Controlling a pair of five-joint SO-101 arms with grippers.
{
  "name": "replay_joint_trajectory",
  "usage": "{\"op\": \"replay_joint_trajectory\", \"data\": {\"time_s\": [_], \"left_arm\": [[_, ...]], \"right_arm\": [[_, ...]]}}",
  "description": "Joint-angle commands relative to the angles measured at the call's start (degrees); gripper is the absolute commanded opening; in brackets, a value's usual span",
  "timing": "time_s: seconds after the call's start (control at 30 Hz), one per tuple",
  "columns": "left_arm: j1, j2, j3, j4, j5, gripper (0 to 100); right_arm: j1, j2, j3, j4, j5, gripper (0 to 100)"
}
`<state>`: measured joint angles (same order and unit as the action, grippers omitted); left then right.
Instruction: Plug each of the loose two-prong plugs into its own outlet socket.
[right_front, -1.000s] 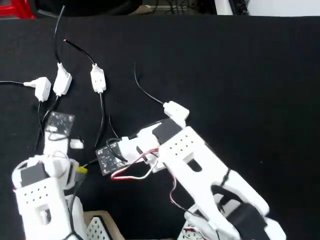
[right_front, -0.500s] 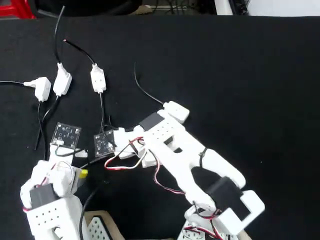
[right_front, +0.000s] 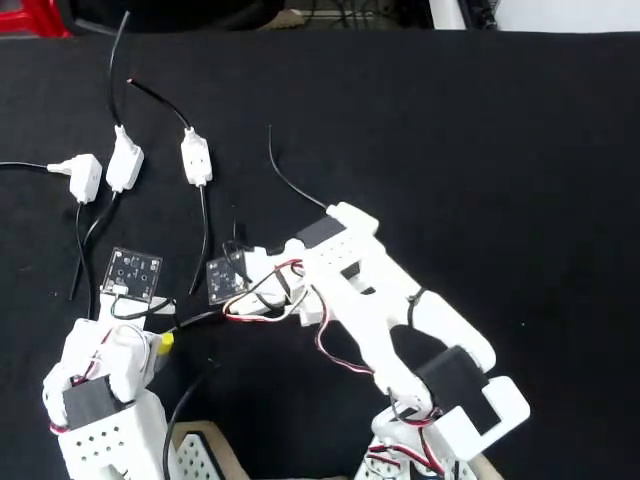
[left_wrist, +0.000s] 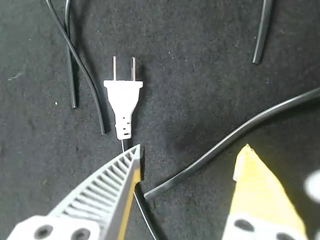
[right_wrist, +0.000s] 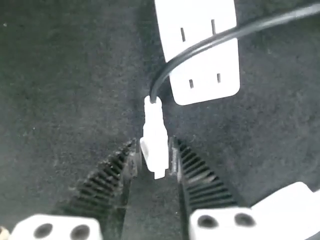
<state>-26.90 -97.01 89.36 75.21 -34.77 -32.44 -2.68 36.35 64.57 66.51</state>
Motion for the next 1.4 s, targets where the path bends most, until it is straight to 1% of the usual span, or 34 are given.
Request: {"op": "replay_joint_trajectory", "data": {"time_s": [0.0, 0.2, 0.27, 0.3, 0.37, 0.43, 0.47, 0.6, 0.67, 0.77, 0.87, 0.97, 1.03, 1.13, 1.23, 1.3, 1.37], "left_arm": [[-0.4, -0.26, -0.04, 0.26, -0.35, 30], [-0.4, -0.26, 0.04, 0.26, -0.35, 30], [-0.4, -0.26, 0.04, 0.26, -0.35, 30], [-0.4, -0.26, 0.04, 0.26, -0.35, 30], [-0.4, -0.26, 0.04, 0.26, -0.35, 30], [-0.4, -0.35, 0.04, 0.26, -0.35, 30], [-0.4, -0.35, 0.04, 0.26, -0.35, 30], [-0.4, -0.53, 0.13, 0.26, -0.35, 30], [-0.31, -0.53, 0.13, 0.26, -0.35, 30], [-0.31, -0.62, 0.31, 0.26, -0.35, 30], [0.04, -0.62, 1.1, -0.18, 1.76, 30], [0.04, -0.7, 1.19, -1.32, 5.1, 30], [0.13, -0.7, 1.27, -3.52, 6.77, 30], [0.13, -0.7, 1.27, -8.09, 10.55, 30], [0.48, -0.7, 1.01, -13.89, 15.91, 30], [4.09, -0.7, 0.92, -17.85, 20.48, 30], [10.42, -0.7, 1.36, -20.92, 24.53, 30]], "right_arm": [[-1.23, 0.04, 0.57, -0.44, 0.7, 9.6], [-1.85, 4.18, 0.4, -2.99, 0.62, 9.3], [-1.58, 5.93, -1.36, -2.2, 0.53, 8.7], [-1.49, 6.46, -2.42, -1.49, -0.26, 6.8], [-1.14, 7.43, -4.7, -1.23, -3.25, 0.8], [-0.35, 7.69, -6.55, -1.23, -5.8, 2.5], [0.26, 7.69, -7.43, -1.23, -6.95, 1.5], [3.16, 7.16, -12.0, -0.79, -14.77, 1.1], [3.78, 4.7, -12.44, -1.23, -17.67, 1.1], [1.49, -3.03, -10.33, -2.2, -20.66, 1.1], [-1.67, -14.37, -4.26, -8.0, -24.97, 1.1], [-3.52, -25.63, 2.95, -16.0, -32.0, 1.1], [-3.34, -32.66, 6.99, -20.4, -37.45, 1.1], [-2.37, -42.07, 12.09, -25.23, -44.66, 1.1], [-2.46, -49.63, 16.92, -28.4, -52.04, 1.1], [-2.46, -53.14, 19.91, -31.47, -59.69, 1.1], [-2.37, -55.43, 23.08, -36.04, -68.31, 1.1]]}}
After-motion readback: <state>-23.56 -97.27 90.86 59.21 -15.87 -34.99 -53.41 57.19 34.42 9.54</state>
